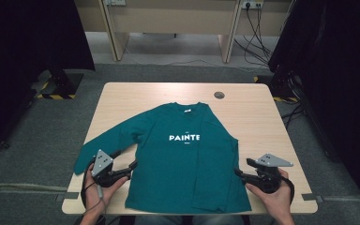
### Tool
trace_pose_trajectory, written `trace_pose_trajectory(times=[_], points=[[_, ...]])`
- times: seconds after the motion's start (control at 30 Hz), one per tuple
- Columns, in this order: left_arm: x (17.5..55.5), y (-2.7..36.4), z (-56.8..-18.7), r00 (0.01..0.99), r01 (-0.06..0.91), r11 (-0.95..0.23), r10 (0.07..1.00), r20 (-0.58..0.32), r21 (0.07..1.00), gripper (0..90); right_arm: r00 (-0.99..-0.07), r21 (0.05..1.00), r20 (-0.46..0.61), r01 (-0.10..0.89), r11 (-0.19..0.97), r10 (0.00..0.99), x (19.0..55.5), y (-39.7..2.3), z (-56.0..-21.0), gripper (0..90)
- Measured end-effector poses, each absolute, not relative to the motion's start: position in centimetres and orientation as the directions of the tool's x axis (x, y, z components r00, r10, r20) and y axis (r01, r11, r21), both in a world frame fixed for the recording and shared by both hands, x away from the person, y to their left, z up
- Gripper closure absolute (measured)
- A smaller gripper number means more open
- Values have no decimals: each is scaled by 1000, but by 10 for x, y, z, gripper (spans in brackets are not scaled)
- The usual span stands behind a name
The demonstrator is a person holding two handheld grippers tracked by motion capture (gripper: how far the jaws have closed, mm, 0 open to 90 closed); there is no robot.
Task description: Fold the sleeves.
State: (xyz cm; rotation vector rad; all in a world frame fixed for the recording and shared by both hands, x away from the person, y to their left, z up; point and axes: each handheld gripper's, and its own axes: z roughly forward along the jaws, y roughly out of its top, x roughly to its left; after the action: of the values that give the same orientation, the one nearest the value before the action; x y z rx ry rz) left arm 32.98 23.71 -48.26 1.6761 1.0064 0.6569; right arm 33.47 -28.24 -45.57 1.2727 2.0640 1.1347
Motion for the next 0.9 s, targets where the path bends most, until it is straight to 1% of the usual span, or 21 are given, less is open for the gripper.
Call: trace_pose_trajectory(times=[0.03, 0.07, 0.13, 0.17, 0.2, 0.23, 0.33, 0.37, 0.43, 0.77, 0.9], points=[[330, 237, -483, 500, 303, -122, 865, -49, 945, 203, -466, 832, 36, 504, 232, 884, 335, -282, -456, 323], [330, 237, -483, 500, 303, -122, 865, -49, 945, 203, -422, 841, 48, 506, 192, 906, 337, -292, -457, 323], [329, 237, -483, 500, 302, -125, 865, -45, 945, 203, -422, 841, 48, 506, 192, 906, 337, -292, -457, 317], [329, 237, -483, 500, 300, -127, 865, -43, 945, 203, -376, 847, 52, 508, 159, 925, 340, -301, -461, 307], [329, 237, -483, 500, 300, -127, 865, -43, 945, 203, -376, 847, 52, 508, 159, 925, 340, -301, -461, 307], [329, 237, -483, 500, 300, -127, 865, -43, 945, 203, -331, 846, 66, 519, 123, 941, 341, -310, -466, 307], [329, 237, -483, 500, 302, -128, 865, -42, 945, 204, -331, 846, 66, 519, 123, 941, 341, -310, -466, 297], [329, 237, -483, 500, 300, -129, 865, -40, 945, 204, -300, 851, 79, 517, 93, 951, 342, -315, -469, 292], [329, 237, -483, 500, 300, -129, 865, -40, 945, 204, -284, 851, 84, 518, 79, 955, 343, -318, -472, 292], [330, 237, -483, 502, 302, -125, 863, -46, 945, 212, -276, 851, 82, 519, 76, 958, 343, -321, -477, 288], [335, 239, -479, 499, 300, -121, 865, -47, 946, 213, -273, 849, 88, 523, 71, 958, 344, -321, -477, 287]])
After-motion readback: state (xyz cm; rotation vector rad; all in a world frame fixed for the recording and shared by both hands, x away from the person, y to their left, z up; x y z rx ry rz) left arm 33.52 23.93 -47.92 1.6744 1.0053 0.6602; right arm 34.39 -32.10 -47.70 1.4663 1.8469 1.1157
